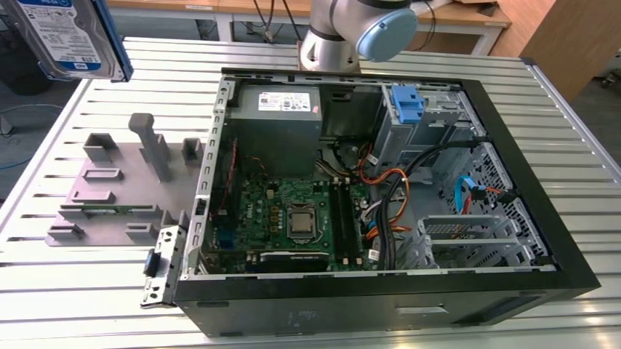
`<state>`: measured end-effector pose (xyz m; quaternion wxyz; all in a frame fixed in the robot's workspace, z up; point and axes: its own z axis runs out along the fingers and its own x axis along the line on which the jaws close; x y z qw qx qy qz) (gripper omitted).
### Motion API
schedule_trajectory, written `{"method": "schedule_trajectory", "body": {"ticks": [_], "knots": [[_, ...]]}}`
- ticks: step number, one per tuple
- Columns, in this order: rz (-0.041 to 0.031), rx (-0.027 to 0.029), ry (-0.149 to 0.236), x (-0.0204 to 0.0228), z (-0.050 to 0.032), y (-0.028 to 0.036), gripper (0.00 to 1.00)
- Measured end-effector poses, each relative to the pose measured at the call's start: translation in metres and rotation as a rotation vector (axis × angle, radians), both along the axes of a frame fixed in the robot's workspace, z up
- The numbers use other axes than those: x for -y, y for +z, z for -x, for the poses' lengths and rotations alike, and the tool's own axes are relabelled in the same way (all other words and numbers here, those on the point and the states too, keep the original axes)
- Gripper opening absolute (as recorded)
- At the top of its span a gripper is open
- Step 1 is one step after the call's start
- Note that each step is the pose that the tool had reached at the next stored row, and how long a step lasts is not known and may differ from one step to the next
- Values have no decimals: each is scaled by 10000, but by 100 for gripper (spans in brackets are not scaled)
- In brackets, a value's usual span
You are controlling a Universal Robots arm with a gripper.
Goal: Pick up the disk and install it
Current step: 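Pick up the disk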
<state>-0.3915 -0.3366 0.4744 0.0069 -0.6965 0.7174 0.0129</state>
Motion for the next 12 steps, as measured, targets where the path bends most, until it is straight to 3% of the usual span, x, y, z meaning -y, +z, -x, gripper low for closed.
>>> {"method": "schedule_trajectory", "body": {"ticks": [12], "knots": [[0,0,0,0,-226,-5,35]]}}
